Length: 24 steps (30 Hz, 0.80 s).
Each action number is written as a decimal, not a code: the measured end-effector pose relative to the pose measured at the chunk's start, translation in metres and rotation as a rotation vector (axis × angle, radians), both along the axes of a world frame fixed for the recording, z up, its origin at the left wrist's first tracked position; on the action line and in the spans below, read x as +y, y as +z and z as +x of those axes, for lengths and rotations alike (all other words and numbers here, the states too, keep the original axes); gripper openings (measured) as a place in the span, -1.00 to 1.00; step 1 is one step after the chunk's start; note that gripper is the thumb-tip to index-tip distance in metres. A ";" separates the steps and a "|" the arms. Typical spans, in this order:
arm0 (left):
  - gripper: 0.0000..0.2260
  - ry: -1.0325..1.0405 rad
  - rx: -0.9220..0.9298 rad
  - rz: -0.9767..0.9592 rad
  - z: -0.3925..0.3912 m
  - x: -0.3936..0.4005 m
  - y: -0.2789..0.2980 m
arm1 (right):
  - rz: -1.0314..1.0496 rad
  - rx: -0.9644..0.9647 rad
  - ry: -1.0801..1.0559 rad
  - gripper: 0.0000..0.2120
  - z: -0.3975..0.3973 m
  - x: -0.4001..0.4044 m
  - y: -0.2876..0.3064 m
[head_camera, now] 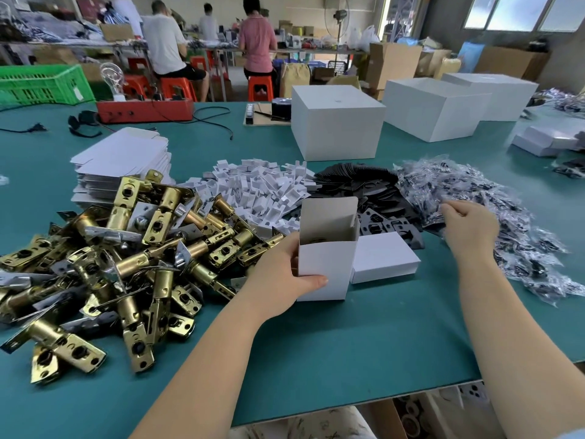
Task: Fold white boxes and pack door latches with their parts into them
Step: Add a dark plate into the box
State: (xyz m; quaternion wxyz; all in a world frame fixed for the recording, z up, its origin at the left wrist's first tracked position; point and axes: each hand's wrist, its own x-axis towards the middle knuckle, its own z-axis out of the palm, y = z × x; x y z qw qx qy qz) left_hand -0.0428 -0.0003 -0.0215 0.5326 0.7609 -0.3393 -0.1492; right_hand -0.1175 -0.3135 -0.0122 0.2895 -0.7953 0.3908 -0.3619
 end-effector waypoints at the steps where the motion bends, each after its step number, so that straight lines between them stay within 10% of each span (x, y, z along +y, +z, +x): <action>1: -0.52 0.000 -0.002 0.004 0.000 0.000 0.000 | 0.012 -0.007 -0.022 -0.75 0.000 0.000 0.000; 13: -0.53 -0.001 -0.002 -0.005 -0.001 0.000 0.001 | 0.120 0.151 -0.085 -0.63 -0.017 -0.002 -0.010; 24: -0.53 -0.010 -0.006 0.002 -0.001 0.000 0.000 | 0.137 -0.115 0.001 -0.70 -0.018 0.026 0.003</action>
